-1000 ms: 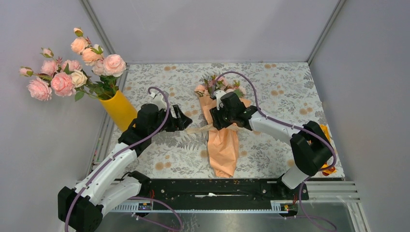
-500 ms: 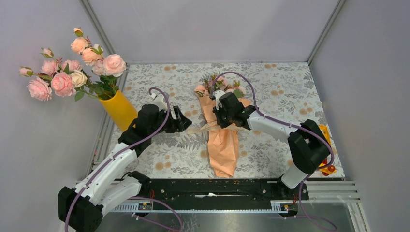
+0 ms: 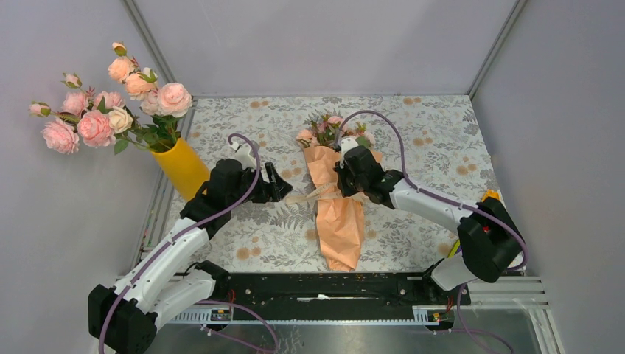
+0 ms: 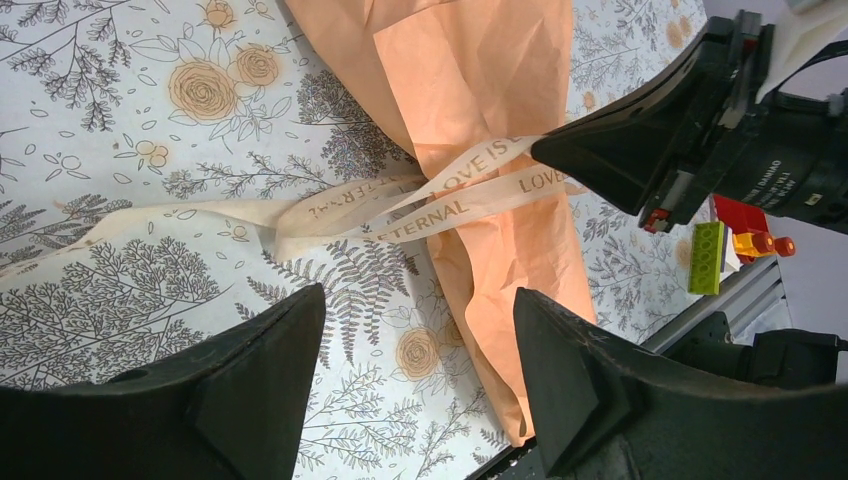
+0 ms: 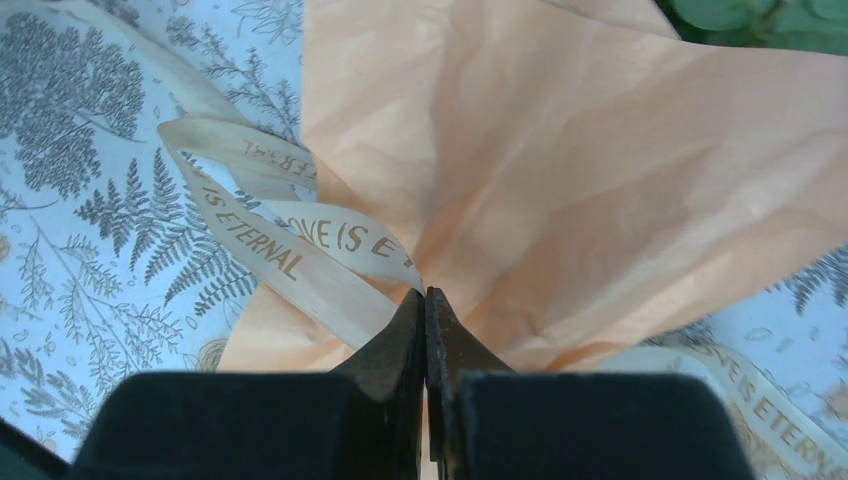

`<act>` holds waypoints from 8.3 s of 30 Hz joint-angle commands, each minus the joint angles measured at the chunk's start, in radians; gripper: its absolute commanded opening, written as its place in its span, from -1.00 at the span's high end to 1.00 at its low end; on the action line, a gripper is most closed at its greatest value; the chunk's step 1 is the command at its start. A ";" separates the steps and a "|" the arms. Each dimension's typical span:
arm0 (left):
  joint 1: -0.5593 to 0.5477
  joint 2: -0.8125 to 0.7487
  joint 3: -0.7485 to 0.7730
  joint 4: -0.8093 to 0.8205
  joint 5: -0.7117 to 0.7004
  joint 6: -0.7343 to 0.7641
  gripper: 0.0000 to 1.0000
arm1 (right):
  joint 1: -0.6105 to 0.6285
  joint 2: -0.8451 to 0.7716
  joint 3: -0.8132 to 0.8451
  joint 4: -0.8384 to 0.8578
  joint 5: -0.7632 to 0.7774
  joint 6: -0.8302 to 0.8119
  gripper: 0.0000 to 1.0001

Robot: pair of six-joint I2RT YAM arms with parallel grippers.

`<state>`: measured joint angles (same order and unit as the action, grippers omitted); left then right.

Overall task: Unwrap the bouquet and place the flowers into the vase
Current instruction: Untie the ribbon from the wrapping paper.

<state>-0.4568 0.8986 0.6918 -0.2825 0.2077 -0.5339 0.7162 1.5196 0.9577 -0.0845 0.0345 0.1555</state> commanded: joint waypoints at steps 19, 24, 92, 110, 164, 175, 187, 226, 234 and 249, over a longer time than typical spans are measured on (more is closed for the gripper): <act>-0.264 0.286 0.087 0.335 0.053 0.218 -0.39 | -0.070 -0.242 -0.140 -0.061 0.265 0.192 1.00; -0.342 0.421 0.172 0.385 0.044 0.279 -0.31 | -0.152 -0.286 -0.191 -0.061 0.185 0.237 1.00; -0.501 0.578 0.166 0.415 -0.482 0.324 1.00 | -0.284 -0.391 -0.355 -0.061 0.165 0.329 1.00; -0.123 0.312 -0.169 0.467 -0.378 -0.022 1.00 | -0.349 -0.347 -0.402 -0.042 0.134 0.375 1.00; -0.474 0.659 0.261 0.409 -0.440 0.302 -0.20 | -0.420 -0.319 -0.439 0.034 -0.003 0.427 1.00; -0.508 0.695 0.295 0.363 -0.524 0.313 -0.16 | -0.420 -0.317 -0.438 0.035 -0.007 0.429 1.00; -0.524 0.712 0.309 0.339 -0.561 0.324 -0.01 | -0.422 -0.310 -0.434 0.036 -0.007 0.426 1.00; -0.494 0.431 0.196 0.220 -0.637 0.234 1.00 | -0.425 -0.427 -0.404 -0.043 -0.013 0.345 0.42; -0.343 0.202 0.066 0.117 -0.537 0.160 1.00 | -0.424 -0.479 -0.274 -0.059 -0.264 0.152 -0.11; -0.096 0.006 0.139 -0.197 -0.554 0.179 1.00 | -0.057 -0.017 0.197 -0.190 -0.279 -0.128 -0.24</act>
<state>-0.5896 0.9260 0.7479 -0.3756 -0.3286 -0.3641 0.5934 1.4143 1.0229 -0.2066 -0.2543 0.1436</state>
